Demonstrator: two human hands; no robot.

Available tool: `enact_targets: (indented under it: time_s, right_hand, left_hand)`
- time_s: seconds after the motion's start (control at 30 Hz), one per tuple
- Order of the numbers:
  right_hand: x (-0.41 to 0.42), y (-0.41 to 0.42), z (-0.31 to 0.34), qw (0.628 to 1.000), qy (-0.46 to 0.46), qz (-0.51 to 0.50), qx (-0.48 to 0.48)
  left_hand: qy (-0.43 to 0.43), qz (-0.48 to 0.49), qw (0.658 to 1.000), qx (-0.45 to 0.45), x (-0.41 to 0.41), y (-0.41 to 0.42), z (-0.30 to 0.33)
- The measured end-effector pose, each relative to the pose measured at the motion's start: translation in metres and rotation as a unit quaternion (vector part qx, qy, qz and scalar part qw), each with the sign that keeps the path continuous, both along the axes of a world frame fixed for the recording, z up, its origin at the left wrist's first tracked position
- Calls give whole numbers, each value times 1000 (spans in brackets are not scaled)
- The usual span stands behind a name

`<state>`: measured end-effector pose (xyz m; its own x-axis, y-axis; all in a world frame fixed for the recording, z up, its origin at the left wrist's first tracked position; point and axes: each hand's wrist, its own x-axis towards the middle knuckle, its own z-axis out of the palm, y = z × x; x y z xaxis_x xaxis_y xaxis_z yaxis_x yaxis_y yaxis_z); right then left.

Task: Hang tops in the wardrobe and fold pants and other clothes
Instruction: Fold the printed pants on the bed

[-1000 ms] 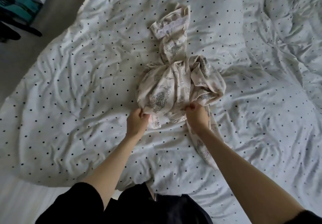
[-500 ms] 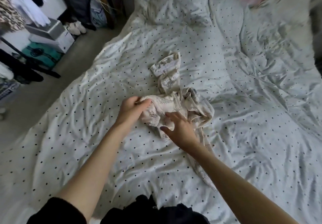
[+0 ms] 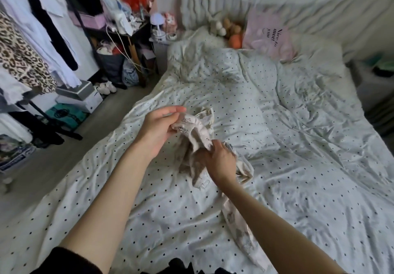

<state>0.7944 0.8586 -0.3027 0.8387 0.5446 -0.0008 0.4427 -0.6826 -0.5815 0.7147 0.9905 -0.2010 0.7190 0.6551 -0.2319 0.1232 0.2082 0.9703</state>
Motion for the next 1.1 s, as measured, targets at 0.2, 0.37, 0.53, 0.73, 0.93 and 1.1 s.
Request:
enact_targets:
  time_s: [0.2,0.37,0.53,0.73,0.93,1.1]
  right_hand:
    - [41,-42,16,998,-38,-49,14]
    - [67,-48,47,999,-25,-31,-7]
    - [83,-40,89,999,-46,-11,8]
    - [113,-41,133,993,-118,4,2]
    - [155,-49,197,991,-86,-27,101]
    - [163,-58,259,918,141,51,367]
  left_hand:
    - [78,50,993,-74,-19,14,-3]
    - [222,-76,971,44,-22,6,-14]
    - [388,-22,829,402,-8,-8,-41]
    - [306,81,835,450,0,24,-11]
    - [93,70,915,385,23,59,73]
    - [-84,-15,952,293,31,67,135]
